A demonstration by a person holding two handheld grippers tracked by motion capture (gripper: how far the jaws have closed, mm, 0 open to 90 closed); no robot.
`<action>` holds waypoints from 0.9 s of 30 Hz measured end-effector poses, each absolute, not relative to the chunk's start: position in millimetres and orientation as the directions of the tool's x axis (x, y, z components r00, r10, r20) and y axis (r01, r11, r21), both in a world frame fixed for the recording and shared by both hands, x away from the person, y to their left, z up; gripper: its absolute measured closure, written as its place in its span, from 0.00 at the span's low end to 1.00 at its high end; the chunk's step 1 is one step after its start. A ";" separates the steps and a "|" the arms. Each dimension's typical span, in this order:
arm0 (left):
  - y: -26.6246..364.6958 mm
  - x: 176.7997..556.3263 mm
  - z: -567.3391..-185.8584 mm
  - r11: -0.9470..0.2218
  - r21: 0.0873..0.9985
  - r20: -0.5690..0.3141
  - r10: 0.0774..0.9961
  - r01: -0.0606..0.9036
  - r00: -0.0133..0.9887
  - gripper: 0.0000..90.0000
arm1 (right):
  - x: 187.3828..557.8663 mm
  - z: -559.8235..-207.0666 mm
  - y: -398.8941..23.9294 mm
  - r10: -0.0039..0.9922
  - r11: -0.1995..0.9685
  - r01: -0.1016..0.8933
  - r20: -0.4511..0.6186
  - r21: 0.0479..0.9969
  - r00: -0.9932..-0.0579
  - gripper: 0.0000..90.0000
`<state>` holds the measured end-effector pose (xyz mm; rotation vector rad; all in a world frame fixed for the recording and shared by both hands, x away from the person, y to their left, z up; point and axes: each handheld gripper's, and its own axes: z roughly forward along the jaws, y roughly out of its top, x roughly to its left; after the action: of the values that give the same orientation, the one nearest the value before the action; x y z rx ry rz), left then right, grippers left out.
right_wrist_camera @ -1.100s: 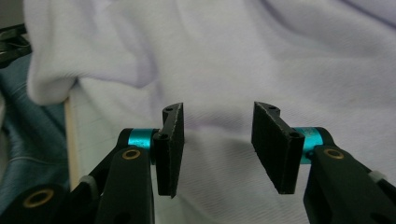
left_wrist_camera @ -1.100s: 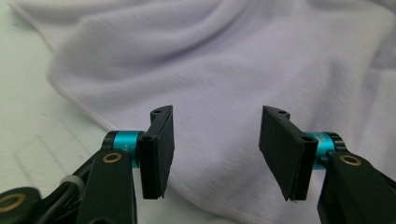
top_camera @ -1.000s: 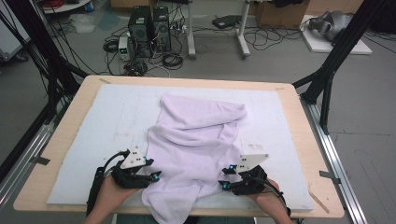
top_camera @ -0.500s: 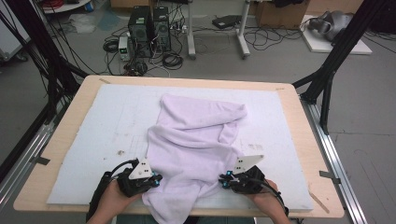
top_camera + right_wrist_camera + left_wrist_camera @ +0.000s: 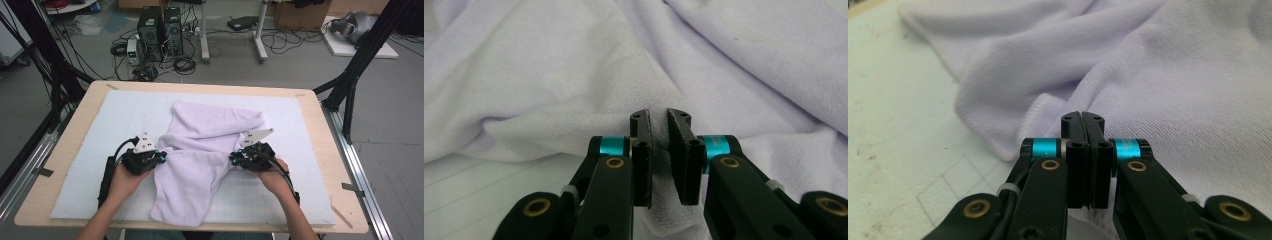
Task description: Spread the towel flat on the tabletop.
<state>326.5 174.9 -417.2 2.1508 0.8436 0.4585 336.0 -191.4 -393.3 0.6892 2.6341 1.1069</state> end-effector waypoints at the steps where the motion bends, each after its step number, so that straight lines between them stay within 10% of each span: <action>1: 176.4 332.8 -421.7 -0.476 0.757 0.029 0.708 0.447 0.705 0.98 | 342.2 -396.0 -189.7 0.502 0.606 0.358 0.009 0.710 -0.865 0.90; 16: 186.7 303.0 -396.1 -0.454 0.802 0.043 0.692 0.388 0.721 0.63 | 330.0 -383.4 -197.0 0.515 0.543 0.323 -0.003 0.775 -0.857 0.71; 27: 176.4 269.6 -417.1 -0.509 0.780 0.062 0.641 0.363 0.765 0.55 | 277.5 -403.6 -180.7 0.432 0.564 0.241 -0.034 0.790 -0.901 0.71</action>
<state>269.6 176.4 -417.1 2.1542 0.7476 0.4417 277.5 -180.7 -403.6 0.5633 2.5748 1.2491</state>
